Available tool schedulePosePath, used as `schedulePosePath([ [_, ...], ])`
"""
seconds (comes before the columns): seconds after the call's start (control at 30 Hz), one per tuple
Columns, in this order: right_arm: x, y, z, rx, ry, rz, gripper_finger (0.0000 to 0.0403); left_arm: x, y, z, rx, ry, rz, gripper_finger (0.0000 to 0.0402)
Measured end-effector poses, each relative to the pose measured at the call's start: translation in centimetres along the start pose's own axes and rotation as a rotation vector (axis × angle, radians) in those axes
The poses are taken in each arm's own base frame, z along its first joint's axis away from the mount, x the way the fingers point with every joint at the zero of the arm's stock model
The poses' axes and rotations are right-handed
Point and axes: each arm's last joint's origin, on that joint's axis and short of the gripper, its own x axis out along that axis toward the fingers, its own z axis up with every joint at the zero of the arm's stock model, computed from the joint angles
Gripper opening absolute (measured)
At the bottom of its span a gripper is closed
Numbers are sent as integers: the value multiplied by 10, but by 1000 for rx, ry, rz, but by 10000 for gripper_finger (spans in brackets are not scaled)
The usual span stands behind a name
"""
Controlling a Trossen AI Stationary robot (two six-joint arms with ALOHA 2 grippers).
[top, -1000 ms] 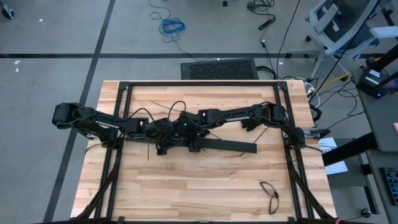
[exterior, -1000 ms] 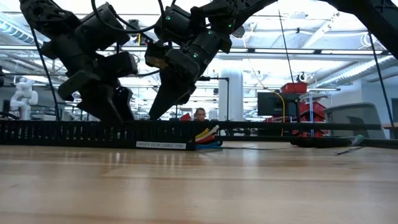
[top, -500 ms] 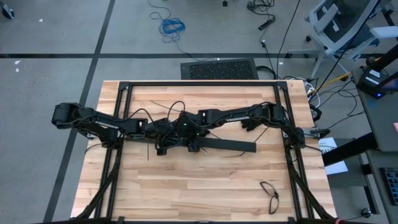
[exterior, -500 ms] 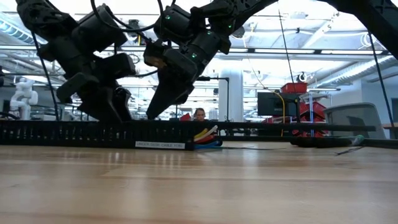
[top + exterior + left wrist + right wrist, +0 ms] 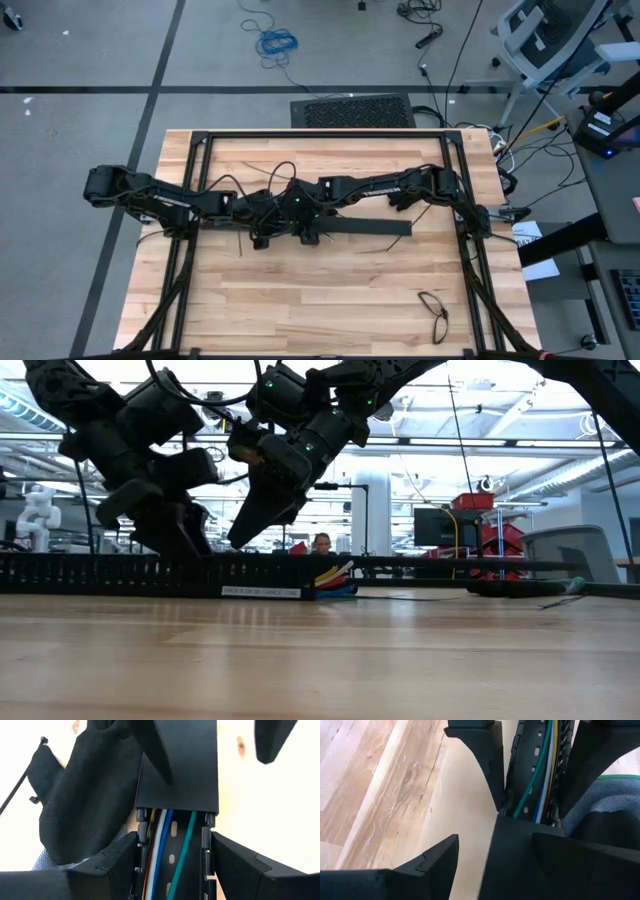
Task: Ziptie cables
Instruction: Close the cable duct
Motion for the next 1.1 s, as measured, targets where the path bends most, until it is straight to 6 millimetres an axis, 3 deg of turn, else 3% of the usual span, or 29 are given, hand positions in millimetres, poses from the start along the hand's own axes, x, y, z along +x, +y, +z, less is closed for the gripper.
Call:
schedulePosePath([
  [0.37,-3,-9,-1,-36,12,-66,247,0,-1,2,-27,-22,4,231],
  [0.77,-30,-36,-10,33,89,-86,247,0,0,6,-80,-67,28,231],
  [1.1,-20,-18,-11,91,85,-36,252,8,1,5,-81,-60,51,230],
])
